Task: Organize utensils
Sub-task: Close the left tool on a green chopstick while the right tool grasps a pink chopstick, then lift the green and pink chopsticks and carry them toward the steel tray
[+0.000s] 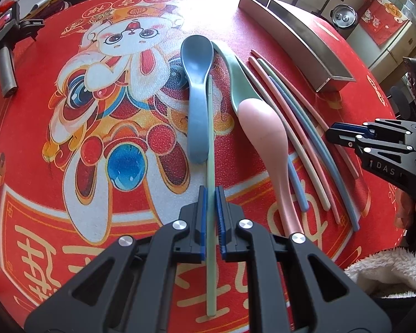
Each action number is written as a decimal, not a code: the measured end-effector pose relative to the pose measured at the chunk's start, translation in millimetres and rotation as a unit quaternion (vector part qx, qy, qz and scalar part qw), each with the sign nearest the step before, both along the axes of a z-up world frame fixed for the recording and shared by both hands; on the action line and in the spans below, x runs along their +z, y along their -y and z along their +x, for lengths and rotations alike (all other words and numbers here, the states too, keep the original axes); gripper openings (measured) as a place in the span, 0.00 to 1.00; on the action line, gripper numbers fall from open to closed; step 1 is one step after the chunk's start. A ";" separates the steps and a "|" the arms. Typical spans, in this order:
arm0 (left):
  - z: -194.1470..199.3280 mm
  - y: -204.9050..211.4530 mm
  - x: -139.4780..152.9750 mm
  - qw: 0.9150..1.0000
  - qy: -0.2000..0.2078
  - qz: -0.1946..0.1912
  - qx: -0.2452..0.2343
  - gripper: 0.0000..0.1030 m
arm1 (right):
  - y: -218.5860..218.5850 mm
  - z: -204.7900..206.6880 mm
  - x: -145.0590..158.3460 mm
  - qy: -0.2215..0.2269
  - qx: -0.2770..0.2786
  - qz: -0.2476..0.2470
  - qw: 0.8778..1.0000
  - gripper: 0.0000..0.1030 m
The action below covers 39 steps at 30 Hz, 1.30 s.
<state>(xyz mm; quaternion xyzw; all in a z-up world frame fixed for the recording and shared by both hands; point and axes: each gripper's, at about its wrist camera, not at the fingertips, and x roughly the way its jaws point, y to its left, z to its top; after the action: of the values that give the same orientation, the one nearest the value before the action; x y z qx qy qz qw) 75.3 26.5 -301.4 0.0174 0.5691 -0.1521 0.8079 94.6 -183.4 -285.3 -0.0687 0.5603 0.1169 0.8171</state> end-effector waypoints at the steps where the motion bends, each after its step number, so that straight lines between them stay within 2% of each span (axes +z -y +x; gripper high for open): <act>1: -0.1 0.2 -0.2 1.000 0.001 0.000 0.000 0.12 | -0.3 2.0 0.0 0.000 -0.002 0.001 1.000 0.15; 7: -1.2 -2.8 0.6 1.000 0.003 -0.003 0.001 0.12 | -5.2 6.1 0.2 0.002 0.004 -0.011 1.000 0.15; 15: 0.2 -5.6 1.3 1.000 -0.003 -0.013 -0.002 0.10 | -0.9 3.4 0.8 -0.003 -0.007 0.002 1.000 0.11; 21: -0.6 -8.5 7.4 1.000 -0.005 -0.017 -0.019 0.10 | 9.8 -1.2 1.5 -0.018 -0.015 0.026 0.999 0.08; 28: -11.5 -17.2 30.9 0.998 0.024 -0.043 -0.028 0.10 | 16.9 -5.6 4.0 -0.030 -0.030 0.050 0.998 0.07; 39: -9.4 -21.4 41.9 0.998 0.033 -0.060 -0.007 0.10 | 25.9 -12.3 28.2 -0.003 -0.030 0.095 0.995 0.07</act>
<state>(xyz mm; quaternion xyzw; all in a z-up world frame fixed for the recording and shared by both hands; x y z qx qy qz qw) 65.8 48.0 -259.6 -0.0219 0.5320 -0.1905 0.8248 82.2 -209.3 -257.2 0.0264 0.5512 0.1455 0.8211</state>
